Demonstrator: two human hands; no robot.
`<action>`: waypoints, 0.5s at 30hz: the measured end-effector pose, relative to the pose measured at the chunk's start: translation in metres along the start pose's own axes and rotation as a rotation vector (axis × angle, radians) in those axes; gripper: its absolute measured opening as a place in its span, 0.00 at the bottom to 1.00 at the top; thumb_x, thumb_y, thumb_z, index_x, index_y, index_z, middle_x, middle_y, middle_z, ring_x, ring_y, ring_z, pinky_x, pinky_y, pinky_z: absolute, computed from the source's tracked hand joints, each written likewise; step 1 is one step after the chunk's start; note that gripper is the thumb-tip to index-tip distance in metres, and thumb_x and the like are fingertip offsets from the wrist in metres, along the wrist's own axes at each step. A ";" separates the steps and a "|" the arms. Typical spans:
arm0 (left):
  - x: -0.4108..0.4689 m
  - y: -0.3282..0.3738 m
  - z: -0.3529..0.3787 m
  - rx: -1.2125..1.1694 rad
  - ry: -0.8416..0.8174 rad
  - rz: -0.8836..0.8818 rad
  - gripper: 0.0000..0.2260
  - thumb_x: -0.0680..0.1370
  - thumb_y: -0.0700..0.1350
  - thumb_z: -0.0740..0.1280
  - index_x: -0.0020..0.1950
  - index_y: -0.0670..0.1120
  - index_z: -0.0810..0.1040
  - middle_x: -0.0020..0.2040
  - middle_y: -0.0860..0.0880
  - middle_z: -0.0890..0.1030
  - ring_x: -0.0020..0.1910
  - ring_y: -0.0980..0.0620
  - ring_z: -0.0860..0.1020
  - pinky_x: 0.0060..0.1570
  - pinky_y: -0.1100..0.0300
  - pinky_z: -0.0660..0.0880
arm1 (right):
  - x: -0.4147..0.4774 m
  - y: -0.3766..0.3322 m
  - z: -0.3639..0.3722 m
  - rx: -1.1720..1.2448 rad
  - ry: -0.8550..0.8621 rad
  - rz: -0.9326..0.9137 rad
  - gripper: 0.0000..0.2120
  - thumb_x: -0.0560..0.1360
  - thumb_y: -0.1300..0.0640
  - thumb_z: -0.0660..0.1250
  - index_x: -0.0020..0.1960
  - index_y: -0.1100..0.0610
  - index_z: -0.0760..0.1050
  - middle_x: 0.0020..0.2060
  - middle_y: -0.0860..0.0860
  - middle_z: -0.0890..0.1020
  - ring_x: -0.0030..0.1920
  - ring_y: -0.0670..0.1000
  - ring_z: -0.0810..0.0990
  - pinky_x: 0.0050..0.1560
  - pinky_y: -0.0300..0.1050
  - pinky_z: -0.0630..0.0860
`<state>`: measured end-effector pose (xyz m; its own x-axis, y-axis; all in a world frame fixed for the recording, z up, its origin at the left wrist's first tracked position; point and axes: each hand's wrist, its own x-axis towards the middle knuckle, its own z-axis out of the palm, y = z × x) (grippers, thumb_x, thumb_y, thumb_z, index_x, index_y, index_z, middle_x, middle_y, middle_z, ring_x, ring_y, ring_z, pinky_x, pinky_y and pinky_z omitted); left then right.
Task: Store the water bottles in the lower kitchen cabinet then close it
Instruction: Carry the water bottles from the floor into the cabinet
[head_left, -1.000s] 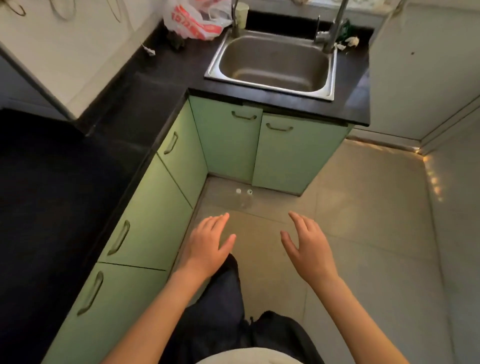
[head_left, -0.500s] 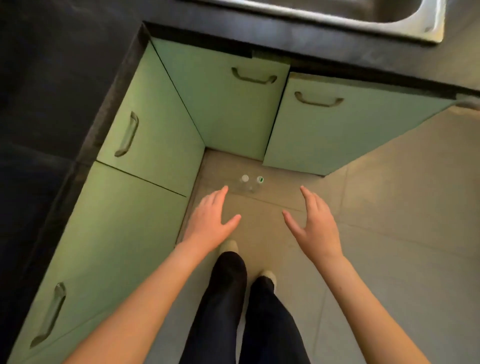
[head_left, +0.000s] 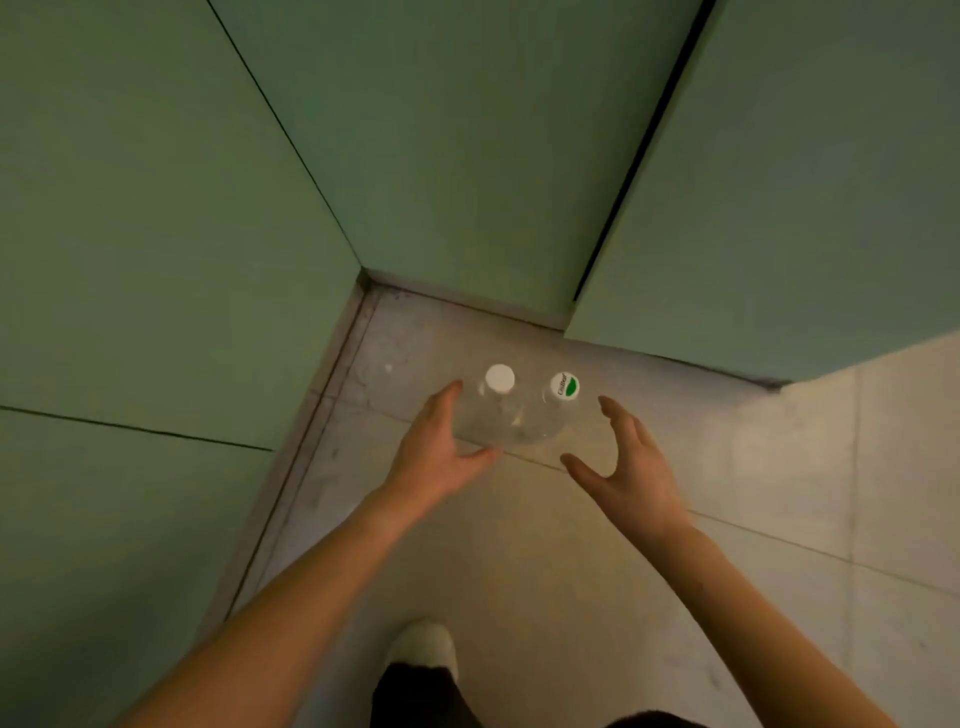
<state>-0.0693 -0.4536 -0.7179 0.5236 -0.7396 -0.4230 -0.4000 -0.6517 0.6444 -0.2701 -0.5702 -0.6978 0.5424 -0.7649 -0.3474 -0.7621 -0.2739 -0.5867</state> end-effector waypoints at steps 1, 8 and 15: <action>0.015 -0.010 0.011 -0.034 0.006 0.025 0.44 0.66 0.54 0.78 0.76 0.46 0.60 0.73 0.46 0.69 0.71 0.48 0.69 0.68 0.53 0.68 | 0.014 0.009 0.015 0.011 0.000 -0.018 0.40 0.72 0.45 0.73 0.77 0.52 0.58 0.73 0.51 0.68 0.71 0.52 0.69 0.68 0.43 0.67; 0.071 -0.033 0.049 -0.305 0.101 0.124 0.31 0.60 0.53 0.80 0.59 0.65 0.70 0.55 0.61 0.79 0.56 0.59 0.78 0.52 0.64 0.75 | 0.077 0.033 0.073 0.351 0.039 -0.066 0.35 0.64 0.58 0.81 0.66 0.48 0.69 0.53 0.32 0.76 0.52 0.30 0.76 0.57 0.32 0.72; 0.038 -0.017 0.030 -0.433 0.226 0.005 0.24 0.62 0.46 0.81 0.54 0.53 0.77 0.47 0.57 0.83 0.47 0.59 0.82 0.48 0.58 0.80 | 0.051 0.001 0.045 0.444 0.160 0.004 0.25 0.62 0.62 0.81 0.55 0.54 0.76 0.44 0.40 0.81 0.43 0.37 0.80 0.40 0.23 0.73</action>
<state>-0.0656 -0.4753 -0.7645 0.6921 -0.6559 -0.3013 -0.0782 -0.4831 0.8721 -0.2276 -0.5835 -0.7493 0.4514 -0.8555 -0.2539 -0.5203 -0.0212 -0.8537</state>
